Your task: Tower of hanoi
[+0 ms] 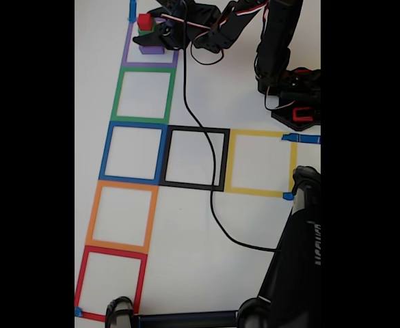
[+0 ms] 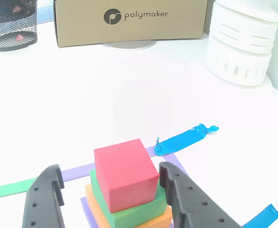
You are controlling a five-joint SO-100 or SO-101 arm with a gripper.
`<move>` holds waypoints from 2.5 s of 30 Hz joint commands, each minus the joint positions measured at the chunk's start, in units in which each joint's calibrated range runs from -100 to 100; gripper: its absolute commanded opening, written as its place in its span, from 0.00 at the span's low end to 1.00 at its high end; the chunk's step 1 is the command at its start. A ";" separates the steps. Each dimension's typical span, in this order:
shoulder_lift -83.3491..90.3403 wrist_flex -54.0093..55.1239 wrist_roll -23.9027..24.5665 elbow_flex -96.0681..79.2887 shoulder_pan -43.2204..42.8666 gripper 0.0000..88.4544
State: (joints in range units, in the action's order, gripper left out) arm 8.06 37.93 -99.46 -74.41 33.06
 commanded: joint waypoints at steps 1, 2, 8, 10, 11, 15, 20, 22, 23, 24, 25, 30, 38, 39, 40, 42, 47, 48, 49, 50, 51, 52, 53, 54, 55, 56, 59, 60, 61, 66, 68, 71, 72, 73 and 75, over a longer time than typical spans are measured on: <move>2.47 1.42 -0.54 0.87 -0.08 0.20; 2.47 1.42 -0.54 0.87 0.02 0.20; 2.88 1.50 -0.54 0.69 -0.37 0.19; 3.04 1.50 -0.54 0.69 -0.56 0.16; 3.12 1.50 -0.54 0.69 -0.65 0.15; 3.28 1.50 -0.54 0.50 -0.94 0.10; 3.44 1.67 -0.54 0.41 -1.32 0.10; 3.44 1.75 -0.54 0.32 -1.42 0.09; 3.44 1.75 -0.54 0.32 -1.52 0.09; 3.44 1.83 -0.54 0.32 -1.52 0.09; 3.44 1.83 -0.54 0.32 -1.61 0.08; 3.60 1.83 -0.54 0.32 -1.80 0.06; 7.80 -1.09 -0.54 -0.50 -3.24 0.04; 8.61 -1.90 -0.54 -0.50 -3.53 0.04; 9.66 -2.71 -0.54 -0.50 -3.82 0.04; 12.49 -5.62 -0.54 -0.13 -4.58 0.04; 24.03 -20.36 -0.54 1.41 -5.64 0.04; 26.86 -23.43 -0.54 1.50 -5.83 0.04; 29.77 -27.32 -0.54 2.05 -6.21 0.04; 31.95 -30.15 -0.54 2.50 -6.60 0.04; 34.37 -34.20 -0.54 3.41 -6.89 0.04; 36.14 -37.85 -0.54 4.32 -6.98 0.04; 38.16 -41.98 -0.54 5.50 -7.08 0.04; 39.86 -46.11 -0.54 6.69 -7.08 0.04; 41.39 -50.64 -0.54 8.50 -7.27 0.04; 42.52 -54.77 -0.54 10.60 -7.56 0.04; 44.95 -69.75 -0.54 19.96 -8.71 0.04; 45.27 -74.12 -0.54 22.96 -9.09 0.04; 45.83 -78.41 -0.54 26.23 -9.57 0.04; 48.58 -96.39 -0.54 40.78 -12.35 0.05; 48.58 -104.41 -0.54 47.96 -13.31 0.05; 47.61 -115.09 -0.54 58.50 -15.51 0.04; 47.21 -118.41 -0.54 62.23 -16.76 0.04; 46.88 -120.92 -0.54 64.96 -17.53 0.04; 46.80 -124.81 -0.54 68.69 -19.45 0.04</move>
State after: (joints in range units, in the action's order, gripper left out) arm 55.00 -79.04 -99.46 -16.33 16.79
